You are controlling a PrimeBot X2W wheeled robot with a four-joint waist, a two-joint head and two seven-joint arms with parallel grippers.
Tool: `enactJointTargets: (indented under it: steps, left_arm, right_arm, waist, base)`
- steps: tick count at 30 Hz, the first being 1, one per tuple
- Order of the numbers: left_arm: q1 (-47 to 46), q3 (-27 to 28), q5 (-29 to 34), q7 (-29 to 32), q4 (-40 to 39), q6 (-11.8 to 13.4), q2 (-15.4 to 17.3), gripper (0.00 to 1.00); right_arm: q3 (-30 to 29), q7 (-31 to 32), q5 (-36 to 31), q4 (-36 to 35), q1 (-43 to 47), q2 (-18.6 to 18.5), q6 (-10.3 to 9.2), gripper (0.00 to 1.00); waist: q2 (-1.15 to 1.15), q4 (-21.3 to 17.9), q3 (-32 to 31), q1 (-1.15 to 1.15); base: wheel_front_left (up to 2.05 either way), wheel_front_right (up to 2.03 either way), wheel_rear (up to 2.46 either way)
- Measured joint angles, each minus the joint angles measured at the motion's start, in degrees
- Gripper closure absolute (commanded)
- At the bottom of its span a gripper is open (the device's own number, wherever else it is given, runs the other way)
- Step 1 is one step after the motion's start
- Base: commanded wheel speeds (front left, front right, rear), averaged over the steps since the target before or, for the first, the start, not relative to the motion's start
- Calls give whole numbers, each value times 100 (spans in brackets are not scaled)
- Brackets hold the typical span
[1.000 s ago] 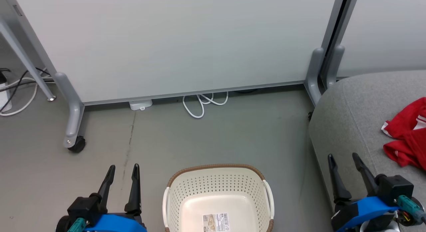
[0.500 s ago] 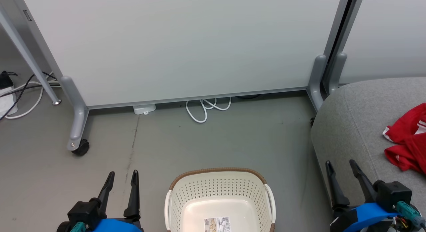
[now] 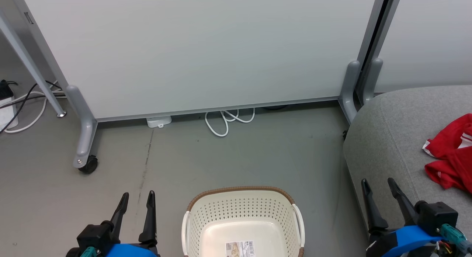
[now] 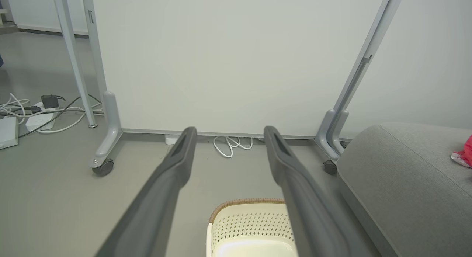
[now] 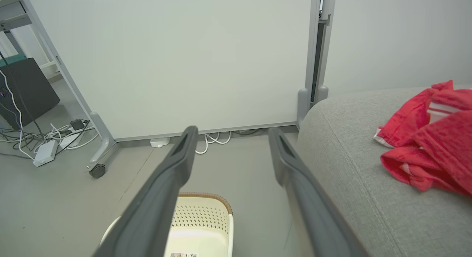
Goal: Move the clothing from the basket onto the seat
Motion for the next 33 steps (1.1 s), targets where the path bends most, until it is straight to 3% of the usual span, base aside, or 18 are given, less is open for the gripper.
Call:
enactJointTargets:
  steps: [2, 3, 10, 33]
  left_arm:
    - [0, -3, 0, 0, 10, 0, 0, 0]
    - [0, -5, -1, 0, 15, 0, 1, 100]
    - [192, -12, -53, 49, 299, 0, -71, 100]
    - [104, 347, -2156, 651, 63, 0, -132, 100]
  right_arm:
    - [3, -1, 0, 2, 2, 0, 0, 0]
    - [5, -1, 0, 2, 3, 0, 0, 100]
    - [5, 20, 37, 330, 137, 24, 0, 100]
    - [-82, 401, 2381, 347, 62, 26, 0, 100]
  waist:
    - [0, 1, -4, 0]
    - [0, 2, -6, 0]
    - [0, -1, -8, 0]
    - [0, -53, 20, 0]
  base:
    - [0, 0, 0]
    - [0, 0, 0]
    - [0, 0, 0]
    - [0, 0, 0]
